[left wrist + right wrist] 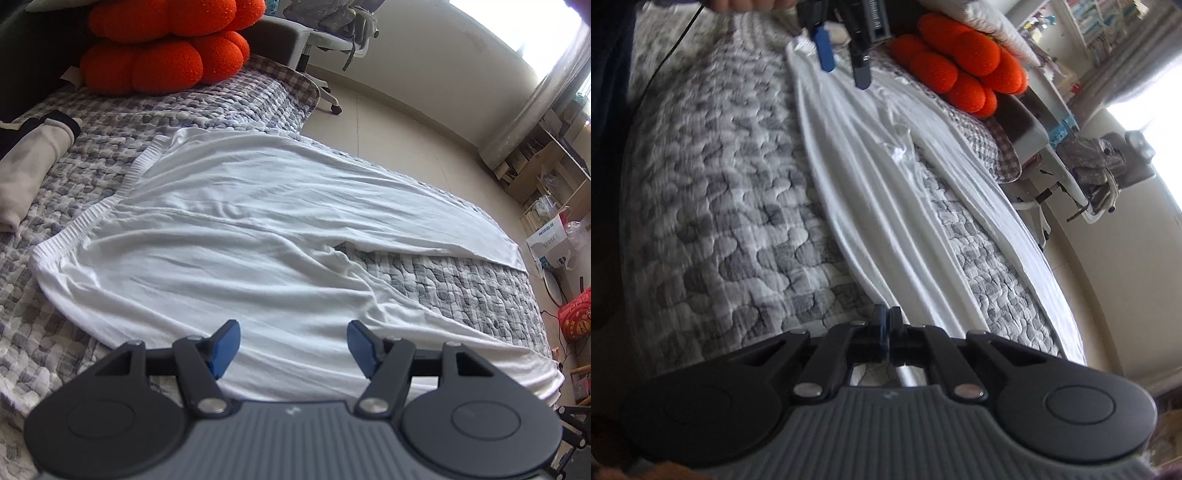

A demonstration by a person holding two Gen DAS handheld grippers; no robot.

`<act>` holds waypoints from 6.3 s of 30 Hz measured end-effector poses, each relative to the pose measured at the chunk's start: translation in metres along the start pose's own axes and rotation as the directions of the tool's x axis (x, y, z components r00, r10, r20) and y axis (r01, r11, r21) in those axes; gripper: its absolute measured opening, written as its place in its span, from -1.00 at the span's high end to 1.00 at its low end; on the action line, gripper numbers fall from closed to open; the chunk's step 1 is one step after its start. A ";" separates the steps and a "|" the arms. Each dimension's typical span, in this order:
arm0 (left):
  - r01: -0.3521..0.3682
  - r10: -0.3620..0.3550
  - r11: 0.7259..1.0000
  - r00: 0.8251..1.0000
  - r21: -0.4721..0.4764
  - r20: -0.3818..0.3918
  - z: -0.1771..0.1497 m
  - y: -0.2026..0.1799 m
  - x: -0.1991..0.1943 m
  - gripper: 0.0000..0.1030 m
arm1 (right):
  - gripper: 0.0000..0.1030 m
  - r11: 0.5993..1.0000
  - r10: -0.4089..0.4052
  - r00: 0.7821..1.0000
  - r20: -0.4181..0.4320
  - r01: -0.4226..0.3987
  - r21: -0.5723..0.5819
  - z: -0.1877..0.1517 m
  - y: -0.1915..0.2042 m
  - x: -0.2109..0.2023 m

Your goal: Fold clothes

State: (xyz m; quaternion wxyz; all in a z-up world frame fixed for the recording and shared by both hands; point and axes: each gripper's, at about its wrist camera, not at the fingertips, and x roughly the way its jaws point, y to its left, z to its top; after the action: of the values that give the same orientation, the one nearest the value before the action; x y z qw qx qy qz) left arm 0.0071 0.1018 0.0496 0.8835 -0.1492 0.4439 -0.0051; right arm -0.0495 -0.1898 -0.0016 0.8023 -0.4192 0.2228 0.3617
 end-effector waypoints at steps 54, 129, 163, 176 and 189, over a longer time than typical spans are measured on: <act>-0.032 0.038 0.994 0.997 0.101 -0.065 -0.012 -0.038 0.024 -0.33 | 0.13 0.945 -0.169 0.969 -0.179 0.211 0.251 -0.105 -0.045 -0.050; -0.070 0.067 0.997 0.993 -0.032 -0.097 0.006 0.009 0.030 -0.45 | 0.66 0.684 -0.206 0.964 -0.165 0.263 0.680 -0.090 -0.151 -0.024; -0.094 0.091 0.995 0.993 -0.032 -0.076 0.004 0.030 0.021 -0.46 | 0.48 0.889 0.116 0.993 0.032 -0.118 0.443 0.060 -0.093 0.100; -0.079 0.076 0.996 0.994 -0.037 -0.072 0.004 0.031 0.017 -0.47 | 0.96 0.910 -0.031 0.998 -0.058 0.052 0.411 0.060 -0.091 0.114; -0.080 0.076 0.995 0.995 -0.056 -0.064 0.007 0.035 0.014 -0.47 | 0.72 0.880 0.009 1.000 0.023 -0.018 0.475 0.078 -0.085 0.097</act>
State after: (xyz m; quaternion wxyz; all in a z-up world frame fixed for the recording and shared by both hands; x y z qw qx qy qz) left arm 0.0168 0.1348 0.0333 0.8643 -0.1574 0.4763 0.0377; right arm 0.0820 -0.1193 0.0210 0.8802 -0.2048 0.2995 0.3059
